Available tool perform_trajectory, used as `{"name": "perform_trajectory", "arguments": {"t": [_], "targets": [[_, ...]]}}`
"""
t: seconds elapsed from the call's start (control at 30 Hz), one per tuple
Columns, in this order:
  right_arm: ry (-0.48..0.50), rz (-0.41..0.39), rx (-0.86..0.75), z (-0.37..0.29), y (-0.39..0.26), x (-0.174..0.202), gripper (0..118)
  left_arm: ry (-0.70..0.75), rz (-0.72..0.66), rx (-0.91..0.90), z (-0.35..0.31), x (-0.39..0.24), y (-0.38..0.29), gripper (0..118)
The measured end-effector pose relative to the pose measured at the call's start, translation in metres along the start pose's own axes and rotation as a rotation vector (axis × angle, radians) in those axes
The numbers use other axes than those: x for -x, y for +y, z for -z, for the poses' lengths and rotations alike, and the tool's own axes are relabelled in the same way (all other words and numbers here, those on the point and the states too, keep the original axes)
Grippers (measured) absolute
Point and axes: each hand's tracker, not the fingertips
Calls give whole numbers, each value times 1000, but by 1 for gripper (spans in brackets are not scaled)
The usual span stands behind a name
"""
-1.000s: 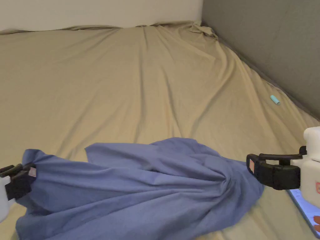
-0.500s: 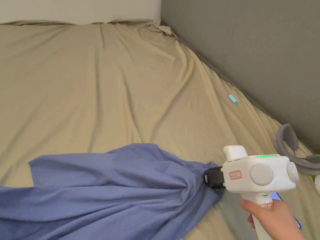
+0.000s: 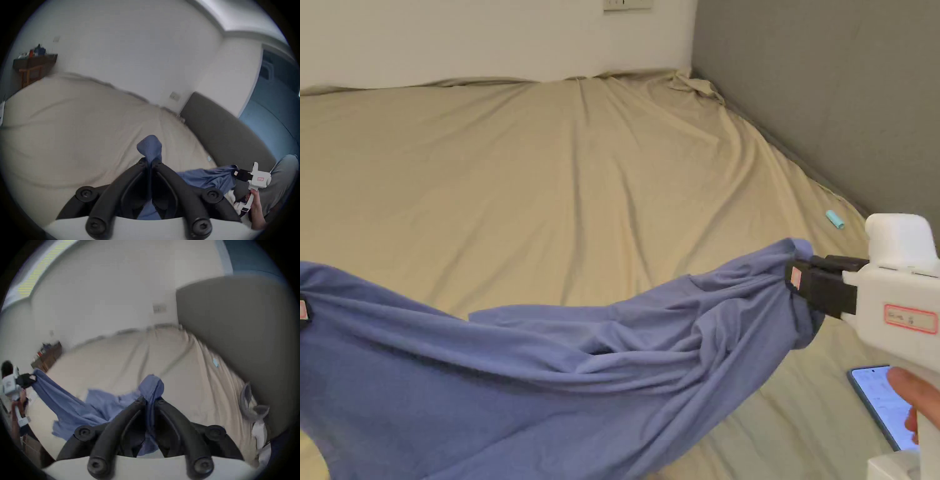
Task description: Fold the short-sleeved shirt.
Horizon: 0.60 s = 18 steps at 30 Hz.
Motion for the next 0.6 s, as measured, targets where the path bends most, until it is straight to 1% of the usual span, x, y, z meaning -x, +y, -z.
{"name": "perform_trajectory", "arguments": {"t": [0.07,0.13,0.2,0.23,0.3,0.37,0.43,0.47,0.6], "targets": [[61,11,-134,-42,34,19,10,-15,41,-113,-37,-13,34,3],[103,6,-225,-75,58,33,10,-32,67,-210,-72,-23,64,3],[121,-13,-326,-109,84,45,10,-2,112,-311,-110,-35,94,3],[132,-6,-377,-126,95,49,10,6,147,-363,-128,-31,108,3],[159,-3,-451,-155,116,53,10,60,188,-410,-158,-40,134,3],[147,-19,-510,-175,138,58,10,71,234,-438,-180,-43,156,3],[155,-46,-528,-185,159,67,10,89,266,-473,-191,-49,175,3],[158,-49,-533,-181,171,64,10,87,282,-488,-193,-52,185,3],[173,-83,-525,-156,224,76,10,73,264,-495,-178,-53,242,3]]}}
